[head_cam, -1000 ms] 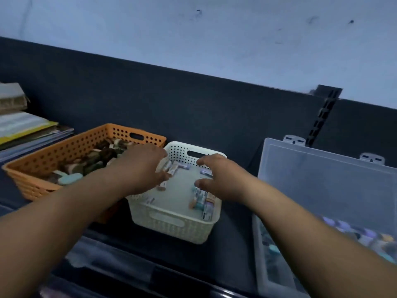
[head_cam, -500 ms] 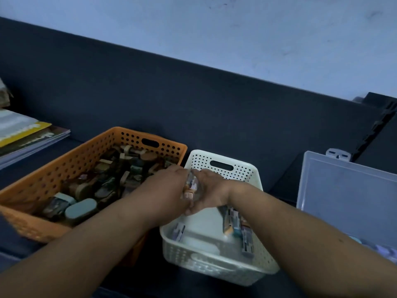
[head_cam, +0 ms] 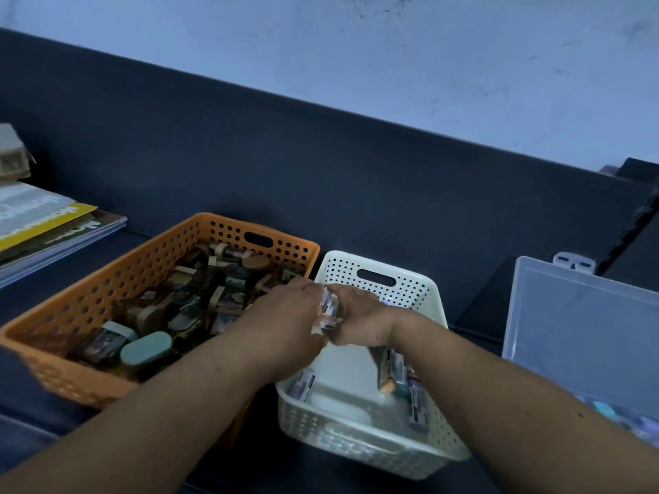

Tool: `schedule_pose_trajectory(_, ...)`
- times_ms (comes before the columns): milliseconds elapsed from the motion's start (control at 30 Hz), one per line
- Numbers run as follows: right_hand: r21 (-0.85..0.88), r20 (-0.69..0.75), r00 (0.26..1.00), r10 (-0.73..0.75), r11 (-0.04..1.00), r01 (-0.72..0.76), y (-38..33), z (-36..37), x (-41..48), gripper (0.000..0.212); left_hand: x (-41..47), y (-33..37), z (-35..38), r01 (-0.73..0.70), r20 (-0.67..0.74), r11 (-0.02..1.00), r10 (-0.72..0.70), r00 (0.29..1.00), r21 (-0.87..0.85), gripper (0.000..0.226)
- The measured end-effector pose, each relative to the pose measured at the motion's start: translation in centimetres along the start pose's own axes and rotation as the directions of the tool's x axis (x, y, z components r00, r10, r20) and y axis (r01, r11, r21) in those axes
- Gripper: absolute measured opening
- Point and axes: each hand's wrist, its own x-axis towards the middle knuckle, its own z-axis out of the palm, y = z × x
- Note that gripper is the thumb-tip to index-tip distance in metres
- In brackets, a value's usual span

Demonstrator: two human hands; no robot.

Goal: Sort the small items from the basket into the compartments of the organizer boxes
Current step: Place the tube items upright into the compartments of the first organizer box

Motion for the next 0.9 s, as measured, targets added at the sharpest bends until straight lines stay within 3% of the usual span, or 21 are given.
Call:
schedule_pose_trajectory(67, 0.003, -0.071, 0.997, 0.022, 1.0, -0.022, 0.3, 0.0, 0.2, 0.072, 0.0, 0.0, 0.0, 0.003, -0.006, 1.0, -0.003, 1.0, 0.003, 0.054)
schedule_pose_trajectory(267, -0.142, -0.064, 0.997, 0.046, 0.988, -0.055, 0.4, -0.3, 0.0, 0.098, -0.2, 0.3, -0.1, -0.002, -0.014, 1.0, 0.003, 1.0, 0.014, 0.054)
schedule_pose_trajectory(467, 0.01, -0.013, 1.0, 0.021, 1.0, -0.02, 0.9, -0.6, 0.0, 0.057, -0.3, 0.2, 0.0, 0.027, 0.005, 0.999, -0.027, 1.0, 0.021, 0.051)
schedule_pose_trajectory(733, -0.111, 0.019, 0.993, -0.118, 0.987, 0.119, 0.7, -0.7, -0.1, 0.039, -0.2, 0.2, 0.1, 0.035, 0.004, 0.999, -0.035, 0.999, 0.011, 0.047)
schedule_pose_trajectory(900, -0.045, 0.013, 0.989, -0.145, 0.988, 0.145, 1.0, 0.1, 0.2, 0.04, -0.2, 0.1, 0.2, 0.025, 0.0, 1.0, -0.025, 1.0, -0.002, 0.047)
